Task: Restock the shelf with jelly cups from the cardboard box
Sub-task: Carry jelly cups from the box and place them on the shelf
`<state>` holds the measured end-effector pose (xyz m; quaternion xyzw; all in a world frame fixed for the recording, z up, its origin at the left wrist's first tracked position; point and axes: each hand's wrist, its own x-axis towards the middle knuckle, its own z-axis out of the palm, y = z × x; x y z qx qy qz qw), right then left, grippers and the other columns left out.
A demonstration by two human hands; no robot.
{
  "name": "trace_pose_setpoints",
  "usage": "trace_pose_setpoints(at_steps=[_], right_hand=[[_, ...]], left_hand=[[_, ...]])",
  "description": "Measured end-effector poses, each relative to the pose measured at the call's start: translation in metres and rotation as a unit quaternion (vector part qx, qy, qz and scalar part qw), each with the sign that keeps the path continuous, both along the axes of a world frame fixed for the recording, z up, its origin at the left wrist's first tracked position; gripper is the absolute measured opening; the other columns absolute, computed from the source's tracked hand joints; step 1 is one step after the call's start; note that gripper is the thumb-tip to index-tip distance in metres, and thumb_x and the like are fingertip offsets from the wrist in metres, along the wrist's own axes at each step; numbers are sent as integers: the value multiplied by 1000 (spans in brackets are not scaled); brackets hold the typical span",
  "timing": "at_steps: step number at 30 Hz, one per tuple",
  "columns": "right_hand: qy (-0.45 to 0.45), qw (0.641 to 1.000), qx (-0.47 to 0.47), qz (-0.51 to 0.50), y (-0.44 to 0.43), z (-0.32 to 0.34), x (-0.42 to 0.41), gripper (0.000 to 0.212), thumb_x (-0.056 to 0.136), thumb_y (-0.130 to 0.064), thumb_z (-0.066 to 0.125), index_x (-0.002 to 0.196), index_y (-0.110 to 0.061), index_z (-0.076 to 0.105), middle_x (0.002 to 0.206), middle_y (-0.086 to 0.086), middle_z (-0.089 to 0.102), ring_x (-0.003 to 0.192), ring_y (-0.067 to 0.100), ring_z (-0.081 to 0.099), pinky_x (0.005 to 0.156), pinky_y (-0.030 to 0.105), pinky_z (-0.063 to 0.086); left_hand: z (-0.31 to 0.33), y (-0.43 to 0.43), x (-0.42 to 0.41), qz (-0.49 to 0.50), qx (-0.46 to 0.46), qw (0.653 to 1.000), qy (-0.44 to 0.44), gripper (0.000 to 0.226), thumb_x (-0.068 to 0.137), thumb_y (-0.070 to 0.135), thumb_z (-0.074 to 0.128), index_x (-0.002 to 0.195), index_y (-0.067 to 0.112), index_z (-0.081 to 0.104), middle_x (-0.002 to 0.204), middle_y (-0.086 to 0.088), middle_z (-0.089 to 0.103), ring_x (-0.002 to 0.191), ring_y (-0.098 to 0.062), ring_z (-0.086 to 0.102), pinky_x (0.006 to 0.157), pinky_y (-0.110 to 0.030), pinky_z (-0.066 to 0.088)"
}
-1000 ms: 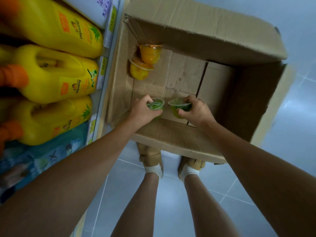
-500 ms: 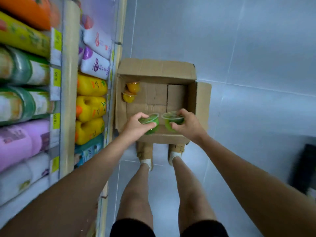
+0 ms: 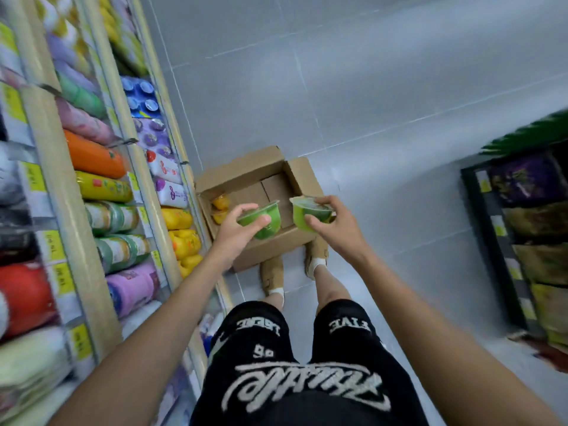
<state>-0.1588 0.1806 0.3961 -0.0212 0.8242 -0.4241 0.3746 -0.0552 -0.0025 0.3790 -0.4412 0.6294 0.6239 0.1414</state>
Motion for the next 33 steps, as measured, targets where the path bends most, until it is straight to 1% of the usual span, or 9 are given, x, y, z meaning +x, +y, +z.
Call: trace_pose_setpoints(at_steps=[4, 7, 11, 14, 19, 22, 28, 31, 33], right_hand=[[24, 989, -41, -140, 46, 48, 30, 25, 81, -22, 74, 102, -27, 61, 98, -8, 66, 88, 14, 62, 76, 25, 51], [35, 968, -68, -240, 79, 76, 55, 25, 78, -27, 76, 95, -37, 59, 96, -7, 66, 84, 17, 62, 74, 29, 53], [52, 933, -94, -344, 127, 108, 86, 41, 60, -55, 72, 97, -47, 57, 107, -1, 65, 97, 24, 64, 85, 43, 55], [67, 905, -110, -406, 171, 128, 105, 46, 62, -55, 75, 103, -46, 55, 112, 4, 61, 102, 25, 62, 89, 47, 54], [104, 850, -131, -500, 262, 157, 127, 44, 82, -24, 74, 122, -26, 54, 102, 2, 58, 101, 28, 60, 88, 45, 55], [133, 823, -146, -533, 315, 177, 142, 44, 83, -24, 73, 121, -26, 52, 103, 2, 59, 99, 25, 60, 88, 44, 55], [207, 800, -137, -547, 423, 213, 162, 58, 75, -38, 78, 125, -26, 52, 116, 4, 60, 107, 20, 60, 88, 42, 55], [242, 791, -137, -546, 478, 239, 163, 58, 81, -31, 75, 132, -21, 48, 123, 3, 57, 103, 14, 60, 79, 30, 57], [273, 795, -102, -532, 514, 257, 159, 63, 82, -34, 74, 136, -21, 44, 131, 0, 51, 115, 14, 54, 91, 28, 50]], left_hand=[[48, 26, -4, -23, 20, 998, 51, 38, 64, 54, 77, 97, 47, 61, 131, -3, 52, 115, -25, 57, 94, -48, 51], [80, 56, -15, -49, 38, 994, 88, 35, 68, 46, 79, 97, 41, 60, 122, -2, 57, 108, -23, 62, 91, -48, 53], [114, 108, -32, -104, 83, 984, 118, 41, 75, 32, 79, 108, 29, 56, 128, -11, 54, 108, -29, 62, 80, -40, 57], [135, 156, -35, -147, 113, 972, 145, 50, 79, 22, 76, 121, 18, 48, 129, -13, 51, 103, -25, 63, 73, -33, 57], [166, 251, -28, -196, 129, 956, 176, 57, 84, 18, 69, 132, 24, 38, 127, -10, 46, 109, -27, 61, 76, -27, 57], [183, 317, -14, -207, 146, 949, 187, 67, 86, 14, 67, 141, 21, 31, 124, -9, 44, 99, -18, 63, 73, -21, 57], [213, 443, -1, -269, 184, 918, 224, 79, 79, 15, 73, 144, 20, 27, 132, -8, 48, 113, -22, 59, 83, -26, 53], [235, 493, -10, -309, 193, 897, 252, 83, 67, 22, 84, 135, 21, 35, 126, -5, 54, 106, -18, 61, 90, -32, 51], [251, 523, -21, -336, 178, 884, 272, 92, 55, 35, 87, 132, 19, 40, 125, -6, 57, 109, -20, 61, 96, -37, 50]])
